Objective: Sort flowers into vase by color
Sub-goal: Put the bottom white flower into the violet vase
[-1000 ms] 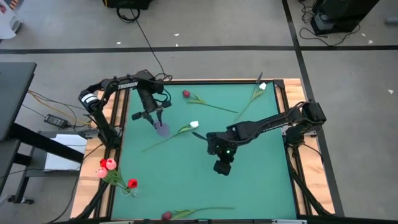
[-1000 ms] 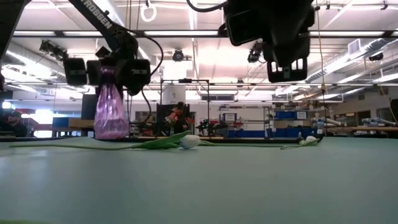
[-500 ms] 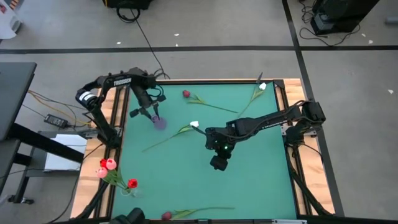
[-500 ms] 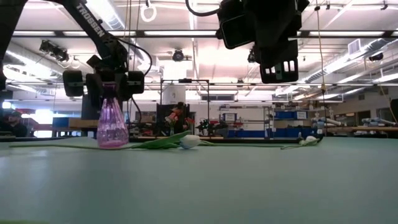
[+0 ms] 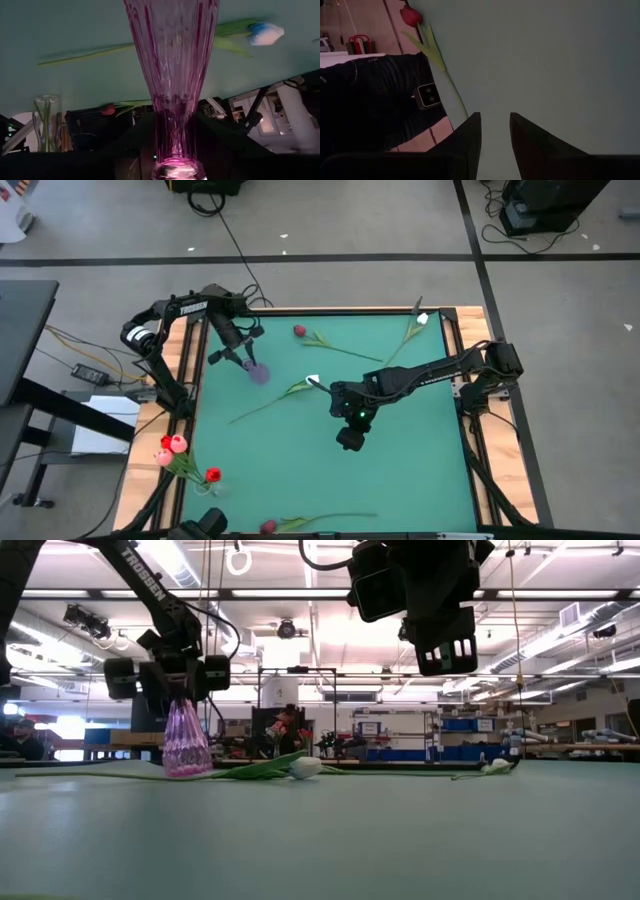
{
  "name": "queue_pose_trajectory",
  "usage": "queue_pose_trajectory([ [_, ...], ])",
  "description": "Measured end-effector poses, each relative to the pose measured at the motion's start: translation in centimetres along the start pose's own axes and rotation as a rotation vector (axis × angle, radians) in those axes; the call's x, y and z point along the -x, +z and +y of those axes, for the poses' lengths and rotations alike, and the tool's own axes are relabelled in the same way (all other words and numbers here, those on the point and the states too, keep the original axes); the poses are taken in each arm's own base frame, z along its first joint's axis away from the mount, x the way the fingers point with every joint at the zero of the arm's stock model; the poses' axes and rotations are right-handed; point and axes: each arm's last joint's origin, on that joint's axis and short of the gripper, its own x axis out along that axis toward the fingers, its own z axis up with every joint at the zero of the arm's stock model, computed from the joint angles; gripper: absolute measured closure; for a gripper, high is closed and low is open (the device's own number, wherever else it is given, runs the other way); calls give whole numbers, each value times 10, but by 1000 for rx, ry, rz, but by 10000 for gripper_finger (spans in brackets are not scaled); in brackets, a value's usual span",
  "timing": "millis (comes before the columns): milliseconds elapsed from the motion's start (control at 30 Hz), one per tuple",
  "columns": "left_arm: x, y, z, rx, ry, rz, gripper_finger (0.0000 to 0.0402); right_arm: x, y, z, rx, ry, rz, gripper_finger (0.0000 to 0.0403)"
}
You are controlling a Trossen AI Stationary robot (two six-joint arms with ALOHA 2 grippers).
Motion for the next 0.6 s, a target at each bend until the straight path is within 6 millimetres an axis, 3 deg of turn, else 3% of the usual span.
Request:
queue_pose_trajectory([
  [433,-4,-1,-8,-96,-82,44,262,8,8,-8,-10,25,-5,291],
  [600,2,-6,-15,-97,-93,42,233,12,12,-12,-23,39,-6,291],
])
